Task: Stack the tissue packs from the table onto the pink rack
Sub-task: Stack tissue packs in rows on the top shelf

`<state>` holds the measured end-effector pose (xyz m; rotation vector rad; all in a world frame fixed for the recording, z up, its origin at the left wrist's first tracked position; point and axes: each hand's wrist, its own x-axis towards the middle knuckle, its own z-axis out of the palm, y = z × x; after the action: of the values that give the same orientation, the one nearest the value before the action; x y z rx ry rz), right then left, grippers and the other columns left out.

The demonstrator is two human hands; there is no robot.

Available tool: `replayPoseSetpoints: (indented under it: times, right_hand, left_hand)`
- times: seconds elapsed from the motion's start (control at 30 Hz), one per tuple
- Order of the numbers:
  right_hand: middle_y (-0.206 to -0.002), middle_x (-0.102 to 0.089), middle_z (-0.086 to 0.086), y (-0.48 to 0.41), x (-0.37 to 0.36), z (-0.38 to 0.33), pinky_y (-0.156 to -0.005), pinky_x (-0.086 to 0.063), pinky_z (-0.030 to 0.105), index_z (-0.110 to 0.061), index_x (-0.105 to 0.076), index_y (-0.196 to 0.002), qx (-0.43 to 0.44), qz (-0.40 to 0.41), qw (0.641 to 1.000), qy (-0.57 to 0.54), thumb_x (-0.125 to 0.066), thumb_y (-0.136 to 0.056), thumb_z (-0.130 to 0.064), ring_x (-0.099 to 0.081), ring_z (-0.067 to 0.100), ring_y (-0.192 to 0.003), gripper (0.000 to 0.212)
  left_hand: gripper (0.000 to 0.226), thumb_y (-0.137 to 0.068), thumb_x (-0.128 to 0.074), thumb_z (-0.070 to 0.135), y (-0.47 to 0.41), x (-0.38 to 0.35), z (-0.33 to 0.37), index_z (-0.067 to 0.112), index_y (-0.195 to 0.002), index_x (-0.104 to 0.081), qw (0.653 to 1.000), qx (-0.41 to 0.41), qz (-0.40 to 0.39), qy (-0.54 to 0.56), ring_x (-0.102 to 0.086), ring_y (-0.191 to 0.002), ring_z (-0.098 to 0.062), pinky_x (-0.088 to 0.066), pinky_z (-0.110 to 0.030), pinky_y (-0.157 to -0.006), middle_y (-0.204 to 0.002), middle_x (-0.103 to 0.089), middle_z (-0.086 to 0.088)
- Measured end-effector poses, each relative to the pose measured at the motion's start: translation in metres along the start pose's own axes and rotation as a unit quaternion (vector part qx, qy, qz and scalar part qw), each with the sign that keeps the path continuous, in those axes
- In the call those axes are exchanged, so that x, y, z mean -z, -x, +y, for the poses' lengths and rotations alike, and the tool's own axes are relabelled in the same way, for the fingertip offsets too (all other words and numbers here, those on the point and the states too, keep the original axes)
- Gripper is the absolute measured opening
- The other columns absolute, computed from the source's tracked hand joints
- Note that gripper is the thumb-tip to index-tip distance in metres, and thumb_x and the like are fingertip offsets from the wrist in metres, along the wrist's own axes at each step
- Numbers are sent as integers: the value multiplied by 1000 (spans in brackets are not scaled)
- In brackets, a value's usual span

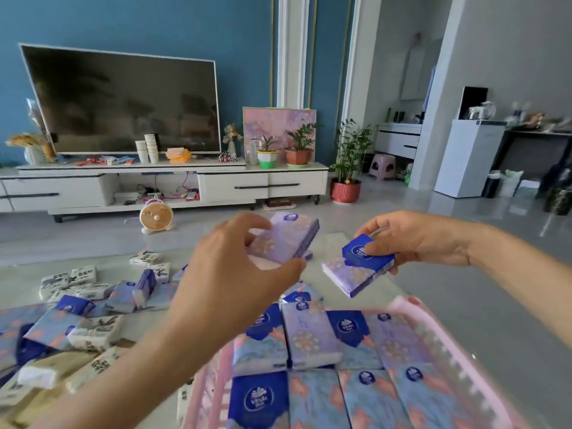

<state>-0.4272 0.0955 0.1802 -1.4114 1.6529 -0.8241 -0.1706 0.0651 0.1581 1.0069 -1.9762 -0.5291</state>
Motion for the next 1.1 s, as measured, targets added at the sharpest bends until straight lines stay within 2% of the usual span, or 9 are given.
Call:
replayPoseSetpoints:
  times: [0.2, 0.33, 0.43, 0.5, 0.57, 0.63, 0.77, 0.9, 1.1]
  right_hand:
    - [-72, -67, -4, 27, -1, 21, -53, -38, 15, -15, -59, -91, 10, 7, 993, 115, -64, -84, -17, -55, 1, -56, 9]
    - [-77, -65, 1, 31, -11, 28, -56, -39, 16, -13, -61, -92, 14, -11, 991, 132, -59, -89, -14, -54, 3, -60, 3]
    - [-84, -64, -3, 31, -18, 32, -60, -40, 6, -13, -64, -96, 30, 13, 979, 201, -58, -90, -13, -54, -8, -61, 8]
    - [-96, -62, -7, 36, -22, 35, -65, -38, 1, -14, -64, -105, 55, 40, 963, 261, -57, -91, -19, -52, -17, -68, 16]
    - [-116, -56, -13, 48, -23, 39, -75, -34, -5, -21, -58, -118, 67, 48, 959, 270, -57, -91, -27, -49, -15, -94, 28]
    - [-127, -43, -23, 61, -21, 45, -81, -29, -9, -29, -44, -132, 50, 19, 966, 252, -62, -86, -35, -43, -7, -115, 50]
    - [-144, -27, -21, 72, -22, 64, -106, -27, 9, -29, -18, -146, 34, -49, 962, 265, -77, -74, -31, -30, -6, -130, 93]
    - [-146, -29, -14, 66, -21, 74, -110, -27, 17, -30, -22, -143, 60, -27, 963, 261, -79, -73, -25, -33, -4, -130, 90]
    - [-137, -40, -13, 63, -32, 71, -109, -32, 21, -35, -35, -134, 96, 15, 965, 244, -84, -65, -27, -41, -2, -125, 85]
  left_hand:
    - [52, -72, -60, 62, 31, -67, 37, 28, -111, -56, 981, -12, -32, -191, -51, -104, -16, -40, -28, -80, -104, -54, 7]
    - [54, -48, -63, 71, 44, -86, 33, 17, -56, -62, 963, -83, 1, -258, -57, -58, -22, -46, -32, -51, -58, -54, 2]
    - [61, -44, -61, 76, 55, -91, 29, 16, -51, -57, 948, -107, -40, -296, -54, -58, -24, -44, -34, -54, -59, -51, -1]
    - [67, -52, -43, 81, 59, -91, 25, 17, -59, -61, 948, -125, -61, -285, -54, -65, -24, -42, -34, -61, -68, -53, 0]
    - [77, -63, -33, 82, 58, -80, 24, 21, -98, -64, 950, -94, -94, -282, -55, -97, -25, -44, -37, -82, -105, -55, -3]
    - [98, -63, -31, 87, 50, -68, 12, 30, -141, -24, 943, -60, -130, -300, -16, -140, -24, -18, -42, -112, -150, -17, -1]
    - [146, -14, 4, 99, 35, -48, -19, 34, -144, 18, 890, 4, -286, -354, 24, -140, -26, 8, -58, -110, -153, 25, -1]
    - [153, -4, 2, 99, 26, -41, -31, 38, -143, 18, 867, 28, -367, -334, 16, -143, -22, 3, -61, -109, -155, 20, 4]
    - [145, -13, 9, 98, 27, -43, -40, 38, -145, 14, 878, -8, -349, -327, 8, -144, -16, 2, -60, -110, -156, 8, 9]
